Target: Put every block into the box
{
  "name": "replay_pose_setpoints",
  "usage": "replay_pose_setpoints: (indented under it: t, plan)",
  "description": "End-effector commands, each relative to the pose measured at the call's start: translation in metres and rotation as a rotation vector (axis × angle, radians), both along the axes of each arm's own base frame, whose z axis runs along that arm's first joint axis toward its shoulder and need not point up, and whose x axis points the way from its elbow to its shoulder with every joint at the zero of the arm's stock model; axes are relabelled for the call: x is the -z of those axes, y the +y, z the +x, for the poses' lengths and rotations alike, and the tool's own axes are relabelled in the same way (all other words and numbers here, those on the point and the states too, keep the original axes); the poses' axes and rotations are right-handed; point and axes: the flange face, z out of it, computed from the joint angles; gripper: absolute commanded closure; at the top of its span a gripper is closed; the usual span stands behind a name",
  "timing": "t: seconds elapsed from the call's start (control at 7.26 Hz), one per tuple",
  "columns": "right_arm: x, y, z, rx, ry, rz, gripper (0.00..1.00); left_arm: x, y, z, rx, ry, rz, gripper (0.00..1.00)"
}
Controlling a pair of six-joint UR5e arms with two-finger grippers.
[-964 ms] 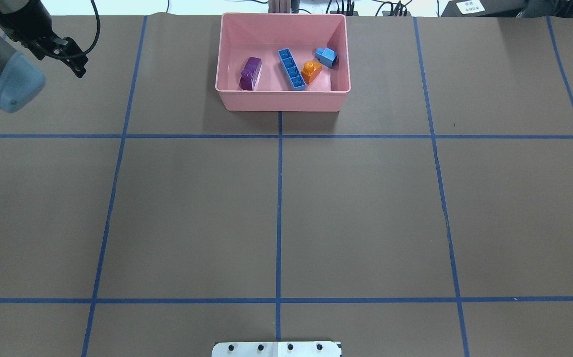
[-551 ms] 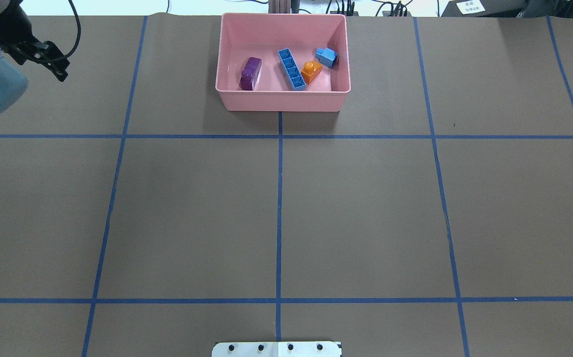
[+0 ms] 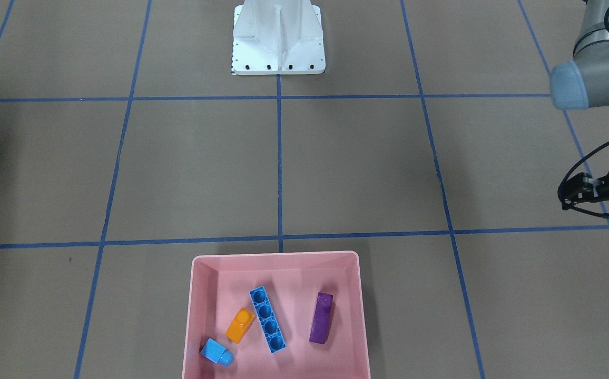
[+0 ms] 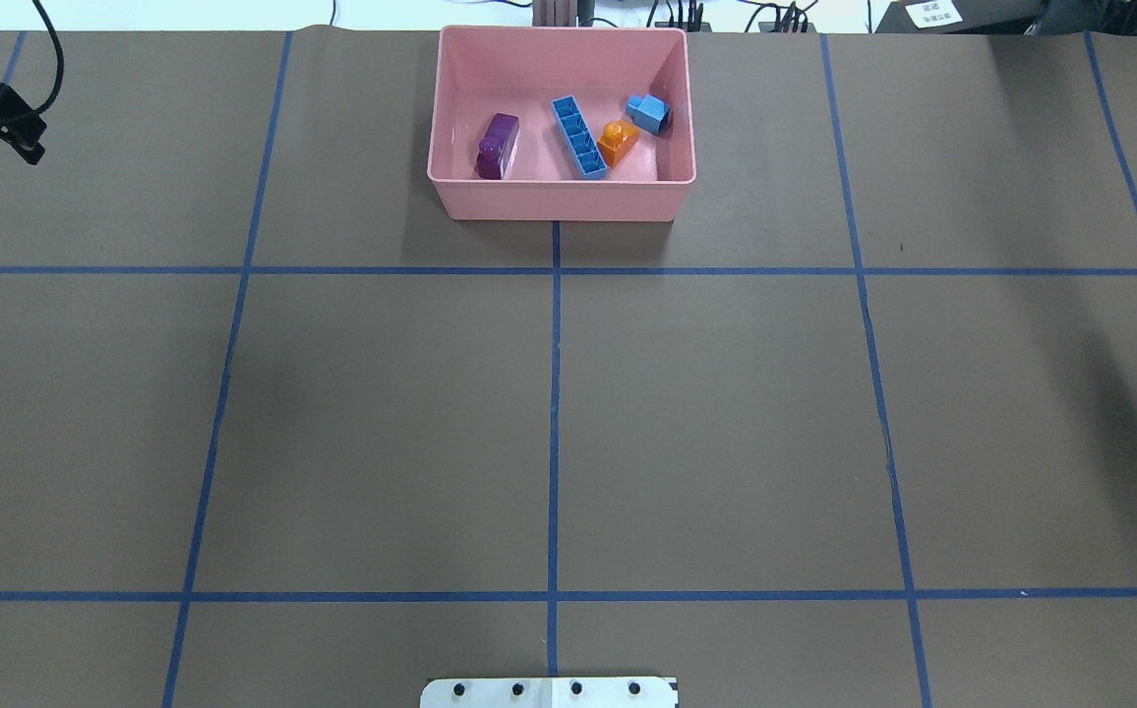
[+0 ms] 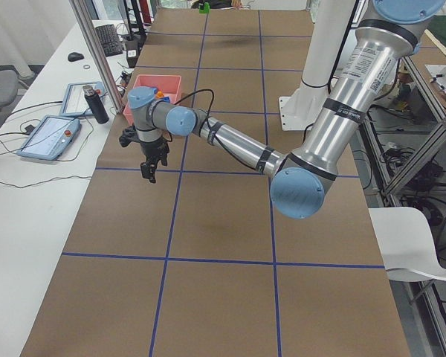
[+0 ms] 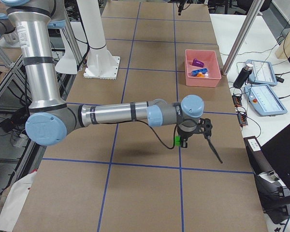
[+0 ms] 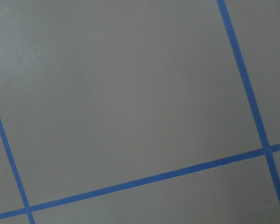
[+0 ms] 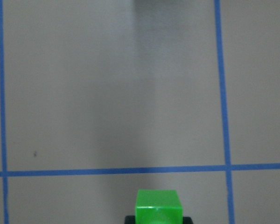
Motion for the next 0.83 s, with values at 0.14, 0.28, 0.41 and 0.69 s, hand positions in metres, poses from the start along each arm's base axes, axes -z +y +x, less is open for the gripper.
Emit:
replay_pose_setpoints:
  t: [0.14,0.28,0.41,0.69]
  plan:
    - [0.133,-0.062,-0.123,-0.02,-0.007,-0.049,1.0,-0.054,0.02,-0.082,-0.005,0.049,-0.009,0.0]
    - [0.178,-0.083,-0.159,-0.046,-0.022,-0.075,1.0,-0.08,0.035,-0.103,0.013,0.084,-0.05,0.0]
    - [0.233,-0.109,-0.199,-0.053,-0.038,-0.083,1.0,-0.095,0.047,-0.121,0.021,0.123,-0.05,0.0]
    - [0.313,-0.126,-0.299,-0.122,0.036,-0.12,1.0,-0.108,0.057,-0.125,0.023,0.142,-0.067,0.0]
